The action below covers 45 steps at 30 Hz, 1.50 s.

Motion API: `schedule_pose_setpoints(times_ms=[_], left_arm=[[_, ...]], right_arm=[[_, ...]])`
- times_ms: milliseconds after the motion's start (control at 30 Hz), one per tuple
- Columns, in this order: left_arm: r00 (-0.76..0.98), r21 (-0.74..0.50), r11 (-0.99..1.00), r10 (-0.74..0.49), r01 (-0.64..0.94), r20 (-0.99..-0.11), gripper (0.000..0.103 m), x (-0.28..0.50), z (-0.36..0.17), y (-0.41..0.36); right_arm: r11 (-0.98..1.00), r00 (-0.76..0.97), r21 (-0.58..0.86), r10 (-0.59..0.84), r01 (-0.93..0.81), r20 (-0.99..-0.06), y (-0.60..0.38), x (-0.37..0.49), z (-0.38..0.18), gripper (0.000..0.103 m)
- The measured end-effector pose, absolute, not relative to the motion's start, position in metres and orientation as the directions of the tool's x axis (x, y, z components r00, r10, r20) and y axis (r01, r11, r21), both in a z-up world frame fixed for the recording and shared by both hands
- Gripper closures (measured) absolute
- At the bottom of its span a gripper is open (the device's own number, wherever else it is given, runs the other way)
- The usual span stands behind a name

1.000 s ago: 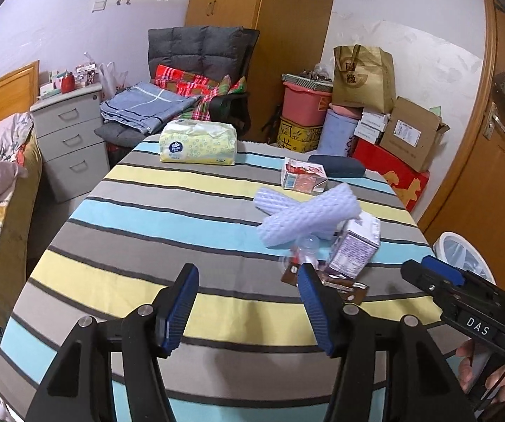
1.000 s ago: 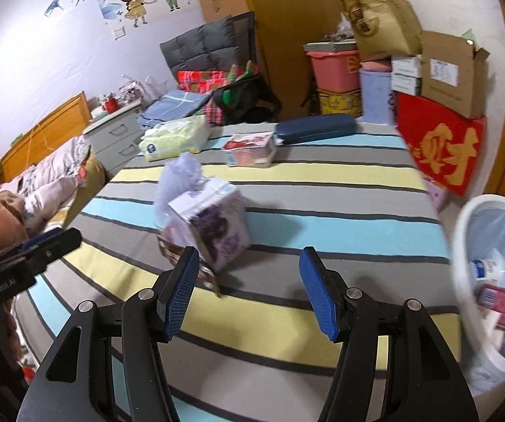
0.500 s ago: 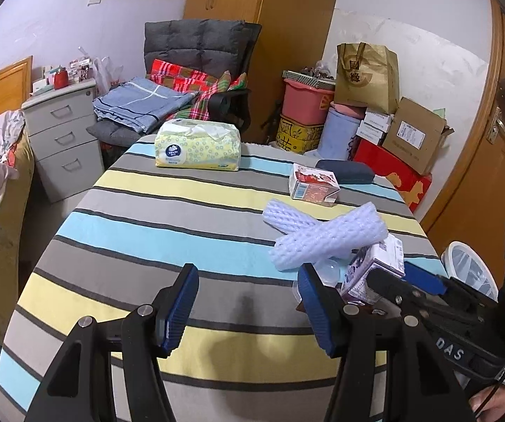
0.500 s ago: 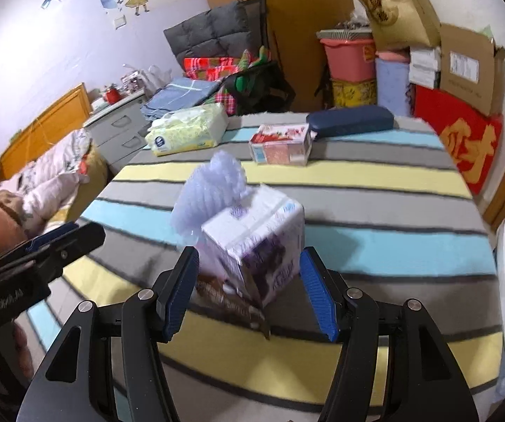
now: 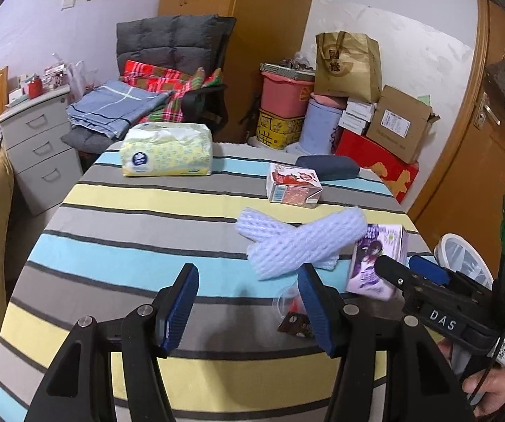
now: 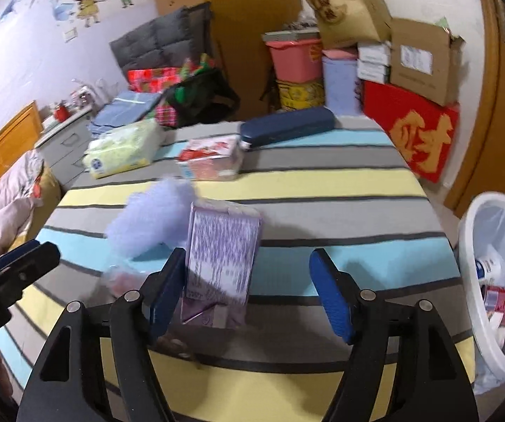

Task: Collect trash
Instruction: 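Grasp the purple grape milk carton with the right tool, then grasp the clear plastic wrap with the left tool while the right tool holds the carton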

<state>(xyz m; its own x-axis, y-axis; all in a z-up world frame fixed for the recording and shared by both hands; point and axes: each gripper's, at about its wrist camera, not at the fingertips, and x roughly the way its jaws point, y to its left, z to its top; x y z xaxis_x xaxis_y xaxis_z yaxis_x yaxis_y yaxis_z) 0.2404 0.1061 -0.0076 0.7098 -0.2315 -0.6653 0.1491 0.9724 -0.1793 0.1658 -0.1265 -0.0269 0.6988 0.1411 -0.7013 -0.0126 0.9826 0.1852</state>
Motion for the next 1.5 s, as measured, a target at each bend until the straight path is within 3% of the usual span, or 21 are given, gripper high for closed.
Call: schedule_pose_setpoints(times_ms=[233,300,667,867,900,1133,1500], left_arm=[[0.692,-0.164,0.969,-0.247,0.185,-0.678,0.045,0.254,-0.01,0.094],[0.682,-0.152,0.967,-0.253,0.206,-0.686,0.045,0.259,-0.01,0.087],[0.633,-0.079,0.927,-0.311,0.368,-0.709,0.044,0.267,-0.017,0.051],[0.636,0.104,0.872,-0.262,0.478,-0.726,0.039,0.26,-0.021,0.018],[0.633,0.119,0.868,-0.251,0.482,-0.732,0.035,0.262,-0.022,0.015],[0.634,0.216,0.844,-0.175,0.491,-0.753,0.035,0.282,-0.033,-0.001],[0.566,0.134,0.868,-0.188,0.478,-0.803,0.035,0.317,-0.046,0.0]], right_arm=[[0.973,0.677,0.228,0.186,-0.028,-0.712,-0.134,0.181,-0.033,0.031],[0.974,0.672,0.224,0.184,-0.028,-0.717,-0.137,0.182,-0.035,0.047],[0.964,0.668,0.263,0.211,-0.024,-0.714,-0.161,0.182,-0.035,0.048],[0.96,0.66,0.28,0.222,-0.018,-0.718,-0.176,0.175,-0.035,0.048],[0.96,0.659,0.279,0.22,-0.017,-0.719,-0.177,0.175,-0.036,0.048],[0.958,0.662,0.285,0.227,-0.021,-0.714,-0.181,0.174,-0.037,0.048],[0.958,0.671,0.285,0.231,-0.031,-0.704,-0.184,0.176,-0.038,0.048]])
